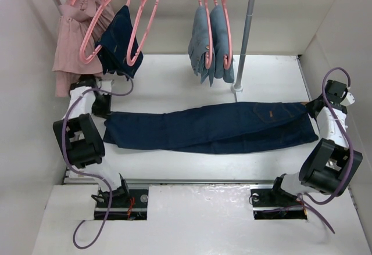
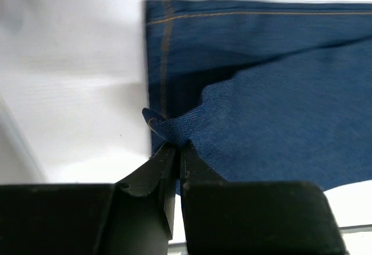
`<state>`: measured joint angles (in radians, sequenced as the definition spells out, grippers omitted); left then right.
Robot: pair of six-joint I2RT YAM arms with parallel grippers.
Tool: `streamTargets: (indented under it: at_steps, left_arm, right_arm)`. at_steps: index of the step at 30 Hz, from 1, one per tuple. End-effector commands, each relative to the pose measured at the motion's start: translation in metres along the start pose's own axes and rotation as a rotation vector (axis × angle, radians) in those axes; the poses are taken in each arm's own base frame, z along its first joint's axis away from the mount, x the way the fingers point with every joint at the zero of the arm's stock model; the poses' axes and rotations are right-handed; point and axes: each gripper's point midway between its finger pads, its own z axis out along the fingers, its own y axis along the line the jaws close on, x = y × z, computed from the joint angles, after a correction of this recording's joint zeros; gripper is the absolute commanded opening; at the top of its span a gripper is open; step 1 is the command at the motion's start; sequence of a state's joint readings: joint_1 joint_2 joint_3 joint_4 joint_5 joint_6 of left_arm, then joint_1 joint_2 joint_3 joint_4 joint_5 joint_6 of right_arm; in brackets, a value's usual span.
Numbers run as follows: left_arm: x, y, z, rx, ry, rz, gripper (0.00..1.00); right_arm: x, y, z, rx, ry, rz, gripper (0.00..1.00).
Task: Place the trousers on the hanger
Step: Fold the trousers at the center of the board.
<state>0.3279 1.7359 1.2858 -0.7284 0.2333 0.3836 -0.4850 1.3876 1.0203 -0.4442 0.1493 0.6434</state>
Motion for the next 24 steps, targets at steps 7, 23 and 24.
streamTargets:
  at_steps: [7, 23, 24]
  left_arm:
    - [0.004, -0.076, -0.003, -0.183, 0.133, 0.342, 0.0]
    - [0.042, -0.206, -0.011, 0.089, 0.147, 0.774, 0.74]
    - [0.036, -0.208, -0.027, 0.09, 0.082, 0.789, 0.74]
  right_arm:
    - [-0.026, 0.007, -0.007, -0.034, -0.1, -0.002, 0.0]
    - [-0.028, 0.013, -0.007, -0.061, -0.105, -0.01, 0.0]
    - [-0.028, 0.013, -0.007, -0.061, -0.105, -0.01, 0.0]
